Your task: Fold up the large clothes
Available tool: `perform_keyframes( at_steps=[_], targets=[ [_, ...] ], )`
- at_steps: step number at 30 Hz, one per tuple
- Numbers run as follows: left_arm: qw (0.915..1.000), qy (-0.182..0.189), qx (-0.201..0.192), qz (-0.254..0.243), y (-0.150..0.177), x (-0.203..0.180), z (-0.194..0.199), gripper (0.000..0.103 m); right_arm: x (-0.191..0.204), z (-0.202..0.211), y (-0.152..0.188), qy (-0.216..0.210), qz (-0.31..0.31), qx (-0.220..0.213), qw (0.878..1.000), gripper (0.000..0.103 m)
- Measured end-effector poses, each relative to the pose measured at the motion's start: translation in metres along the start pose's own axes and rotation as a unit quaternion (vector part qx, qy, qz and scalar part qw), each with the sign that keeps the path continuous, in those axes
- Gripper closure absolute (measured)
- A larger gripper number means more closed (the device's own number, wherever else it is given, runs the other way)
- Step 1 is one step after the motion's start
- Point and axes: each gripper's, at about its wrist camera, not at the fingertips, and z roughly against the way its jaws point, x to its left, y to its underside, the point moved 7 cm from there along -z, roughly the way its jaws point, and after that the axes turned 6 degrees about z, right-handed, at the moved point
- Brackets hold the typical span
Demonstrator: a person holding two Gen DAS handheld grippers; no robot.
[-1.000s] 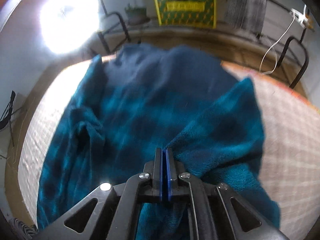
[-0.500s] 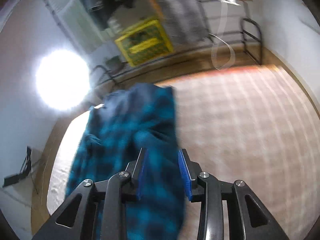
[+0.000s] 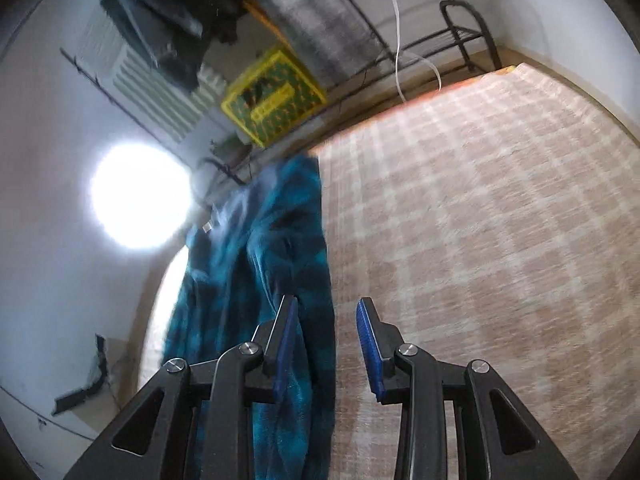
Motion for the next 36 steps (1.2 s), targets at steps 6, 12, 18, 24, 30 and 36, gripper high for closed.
perform_keyframes(
  at_steps=[6, 12, 18, 24, 30, 36],
  targets=[
    [0.9993, -0.038, 0.007, -0.004, 0.007, 0.011, -0.010, 0.036, -0.037, 0.100, -0.033, 0.006, -0.031, -0.100, 0.994, 0.069],
    [0.9927, -0.078, 0.053, -0.076, 0.032, 0.004, -0.041, 0.101, -0.057, 0.114, -0.027, 0.017, -0.027, -0.092, 0.995, 0.069],
    [0.9977, -0.028, -0.014, -0.060, 0.018, -0.016, 0.011, 0.102, -0.031, 0.027, 0.010, 0.005, 0.058, 0.023, 0.998, 0.069],
    [0.9955, -0.074, -0.051, -0.031, 0.013, 0.009, 0.042, 0.102, 0.002, -0.050, 0.027, 0.024, 0.166, 0.069, 0.983, 0.069],
    [0.9931, -0.106, -0.040, -0.030, 0.024, 0.019, 0.037, 0.102, 0.017, -0.092, 0.022, 0.030, 0.210, 0.079, 0.974, 0.069],
    [0.9916, -0.123, -0.027, -0.031, 0.034, 0.024, 0.027, 0.102, 0.026, -0.112, -0.003, 0.043, 0.227, 0.053, 0.972, 0.074]
  ],
)
